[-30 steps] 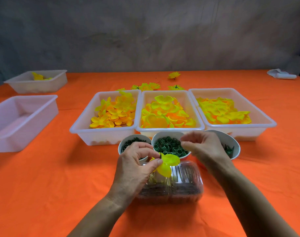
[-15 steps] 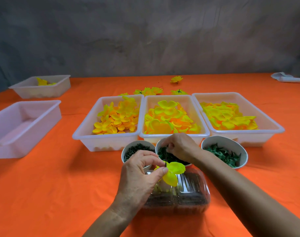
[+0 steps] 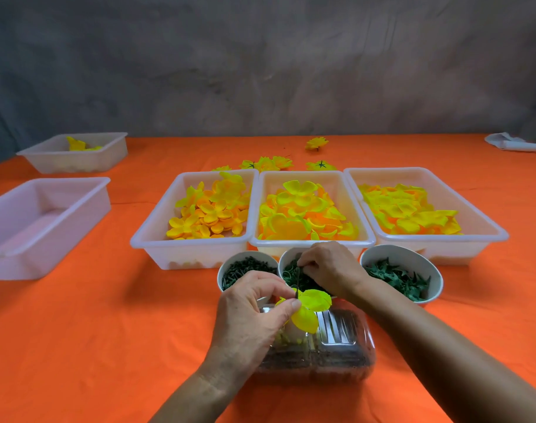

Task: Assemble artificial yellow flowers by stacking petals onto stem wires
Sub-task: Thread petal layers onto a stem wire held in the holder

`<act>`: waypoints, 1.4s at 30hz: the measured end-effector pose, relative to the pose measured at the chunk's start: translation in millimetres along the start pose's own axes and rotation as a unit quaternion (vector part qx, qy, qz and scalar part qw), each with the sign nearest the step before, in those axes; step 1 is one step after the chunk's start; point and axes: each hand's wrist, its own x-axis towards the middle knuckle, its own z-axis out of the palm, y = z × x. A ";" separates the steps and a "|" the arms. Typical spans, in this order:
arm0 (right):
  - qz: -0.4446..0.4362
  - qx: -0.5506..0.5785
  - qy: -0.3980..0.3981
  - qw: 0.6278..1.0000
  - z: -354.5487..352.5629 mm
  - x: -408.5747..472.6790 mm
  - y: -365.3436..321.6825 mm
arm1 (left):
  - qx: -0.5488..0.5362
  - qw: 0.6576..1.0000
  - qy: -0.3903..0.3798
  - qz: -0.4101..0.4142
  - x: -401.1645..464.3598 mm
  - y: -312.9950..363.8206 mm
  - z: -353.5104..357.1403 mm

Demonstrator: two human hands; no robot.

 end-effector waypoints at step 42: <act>0.089 0.749 0.047 0.655 -43.4 -70.0 -35.5 | 0.034 0.999 -0.008 0.009 4.1 -0.4 -1.4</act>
